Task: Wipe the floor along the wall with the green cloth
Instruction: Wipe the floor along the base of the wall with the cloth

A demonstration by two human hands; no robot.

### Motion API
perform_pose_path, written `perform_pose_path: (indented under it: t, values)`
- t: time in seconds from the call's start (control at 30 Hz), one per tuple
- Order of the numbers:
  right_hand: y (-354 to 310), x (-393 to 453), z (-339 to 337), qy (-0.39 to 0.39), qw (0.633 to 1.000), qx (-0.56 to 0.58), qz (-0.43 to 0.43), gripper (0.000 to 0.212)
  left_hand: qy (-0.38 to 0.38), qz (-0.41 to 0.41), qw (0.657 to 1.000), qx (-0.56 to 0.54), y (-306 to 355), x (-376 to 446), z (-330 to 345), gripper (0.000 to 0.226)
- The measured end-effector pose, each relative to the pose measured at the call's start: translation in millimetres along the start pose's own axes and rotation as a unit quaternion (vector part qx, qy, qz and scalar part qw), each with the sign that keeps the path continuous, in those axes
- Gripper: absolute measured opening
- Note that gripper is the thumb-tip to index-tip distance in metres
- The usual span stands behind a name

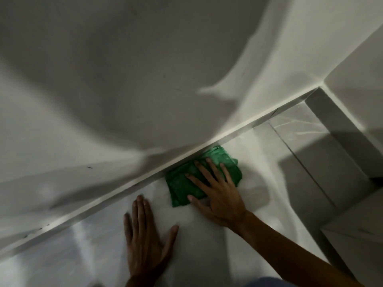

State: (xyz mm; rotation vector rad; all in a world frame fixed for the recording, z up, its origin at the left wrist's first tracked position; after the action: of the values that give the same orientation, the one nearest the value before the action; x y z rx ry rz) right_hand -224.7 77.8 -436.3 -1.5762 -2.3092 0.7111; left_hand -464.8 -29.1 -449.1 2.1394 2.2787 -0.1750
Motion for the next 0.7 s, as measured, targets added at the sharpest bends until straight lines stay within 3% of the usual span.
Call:
perform_pose_path:
  t: [0.13,0.23,0.53,0.6,0.7]
  values:
    - [12,6,-10,0.072,0.988,0.002,0.136,0.068,-0.003,0.011,1.0,0.007,-7,7,-1,0.117]
    - [-5,16,0,0.124,0.976,0.037,0.176,0.074,-0.006,0.009,1.0,0.001,-9,8,-2,0.117]
    - [-27,4,14,0.083,0.994,0.064,-0.021,0.068,-0.019,0.014,1.0,-0.02,-11,5,-3,0.113]
    - [-20,0,8,0.085,0.995,0.056,-0.019,0.063,-0.016,0.018,1.0,-0.019,-13,5,-1,0.114]
    - [15,0,-12,0.118,0.991,0.027,0.061,0.063,-0.02,0.024,0.999,-0.017,-16,6,-1,0.115]
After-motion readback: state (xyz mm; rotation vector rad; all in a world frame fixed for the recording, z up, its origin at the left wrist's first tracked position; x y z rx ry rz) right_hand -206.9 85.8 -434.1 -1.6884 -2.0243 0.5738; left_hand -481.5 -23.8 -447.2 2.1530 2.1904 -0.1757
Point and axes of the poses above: each hand's wrist, its own x-axis towards the middle knuckle, its own z-axis out of the palm, y = z × x, the point moved 4 cm from there along x, towards the middle knuckle, and after that the axes turned 14 degrees about x, right-handed, at the moved point
